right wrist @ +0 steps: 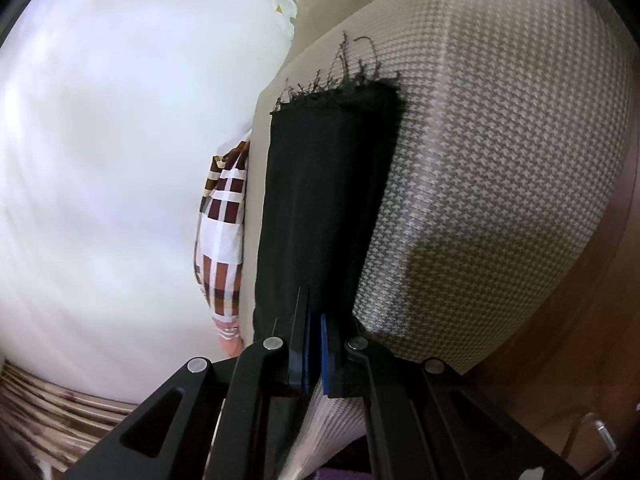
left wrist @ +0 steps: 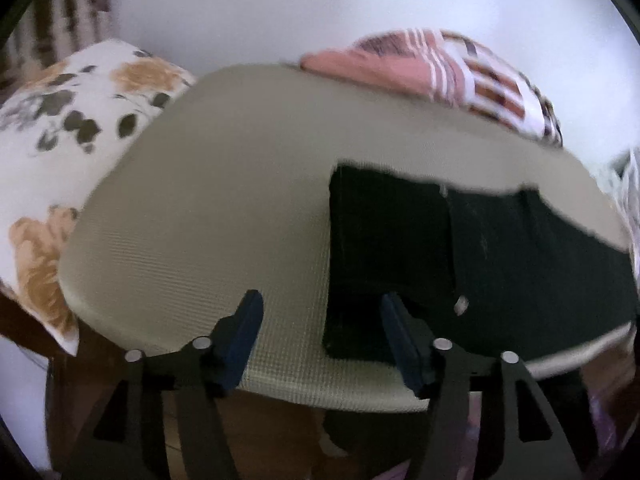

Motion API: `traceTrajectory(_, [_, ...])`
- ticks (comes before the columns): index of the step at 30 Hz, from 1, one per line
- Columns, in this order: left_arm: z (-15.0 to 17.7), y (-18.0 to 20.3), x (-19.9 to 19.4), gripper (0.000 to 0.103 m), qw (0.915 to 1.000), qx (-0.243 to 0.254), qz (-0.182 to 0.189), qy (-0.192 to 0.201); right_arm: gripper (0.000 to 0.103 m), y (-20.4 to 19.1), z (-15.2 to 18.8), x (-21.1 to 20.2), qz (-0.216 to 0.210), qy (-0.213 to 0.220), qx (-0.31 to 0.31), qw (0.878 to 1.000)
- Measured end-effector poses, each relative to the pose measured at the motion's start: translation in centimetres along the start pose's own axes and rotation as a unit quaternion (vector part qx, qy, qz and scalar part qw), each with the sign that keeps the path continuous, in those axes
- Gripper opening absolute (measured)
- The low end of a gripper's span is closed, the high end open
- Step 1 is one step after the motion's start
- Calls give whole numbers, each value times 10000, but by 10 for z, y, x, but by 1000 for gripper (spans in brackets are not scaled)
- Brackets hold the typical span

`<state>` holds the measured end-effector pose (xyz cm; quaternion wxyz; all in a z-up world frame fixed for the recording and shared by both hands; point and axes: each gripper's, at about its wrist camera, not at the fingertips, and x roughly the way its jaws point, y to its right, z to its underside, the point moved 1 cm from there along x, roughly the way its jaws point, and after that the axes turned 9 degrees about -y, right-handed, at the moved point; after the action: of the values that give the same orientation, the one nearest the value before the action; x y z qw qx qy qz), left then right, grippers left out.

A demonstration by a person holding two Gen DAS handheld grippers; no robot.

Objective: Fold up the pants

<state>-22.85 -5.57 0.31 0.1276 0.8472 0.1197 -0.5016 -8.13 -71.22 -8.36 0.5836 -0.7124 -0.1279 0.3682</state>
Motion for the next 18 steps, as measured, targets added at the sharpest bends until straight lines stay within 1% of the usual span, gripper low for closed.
traceTrajectory(1, [-2,3,-4,64,9998,-41,179,126,2,2,-1,0,-56,-23,47,10000])
traceTrajectory(2, [-5,7,-6,69,9989,-36,403,224,2,3,-2,-1,-99,-40,78,9999])
traceTrajectory(3, [-9,17,-4,72,9974,74,670,261,2,3,-3,-1,-103,-46,73,9999])
traceTrajectory(4, [-10,26,0,76,9972,197,689,236,2,2,-3,-2,-65,-44,18,10000])
traceTrajectory(5, [-10,36,9,76,9976,346,575,171,2,1,-2,-2,-8,-34,-49,10000])
traceTrajectory(6, [-9,44,24,76,9981,497,359,-8,1,-1,-2,-2,39,-55,-88,9999])
traceTrajectory(7, [-9,47,38,76,9980,529,263,-203,1,-3,-2,-2,135,-44,-179,9997])
traceTrajectory(9, [-2,41,60,72,9973,384,323,-530,1,-12,-2,-3,409,-36,-428,9982])
traceTrajectory(11, [3,35,66,72,9980,262,315,-491,1,-19,-3,-3,608,-28,-655,9960])
traceTrajectory(13, [5,26,70,73,9972,104,442,-594,1,-14,-6,-4,486,-45,-588,9971])
traceTrajectory(15, [5,21,69,73,9971,46,491,-581,0,-7,-9,-6,299,-82,-449,9985])
traceTrajectory(16, [5,21,67,73,9972,42,489,-563,0,-7,-9,-8,303,-57,-444,9985])
traceTrajectory(18, [5,20,58,73,9981,-32,473,-393,5,-11,-9,-15,398,14,-404,9984])
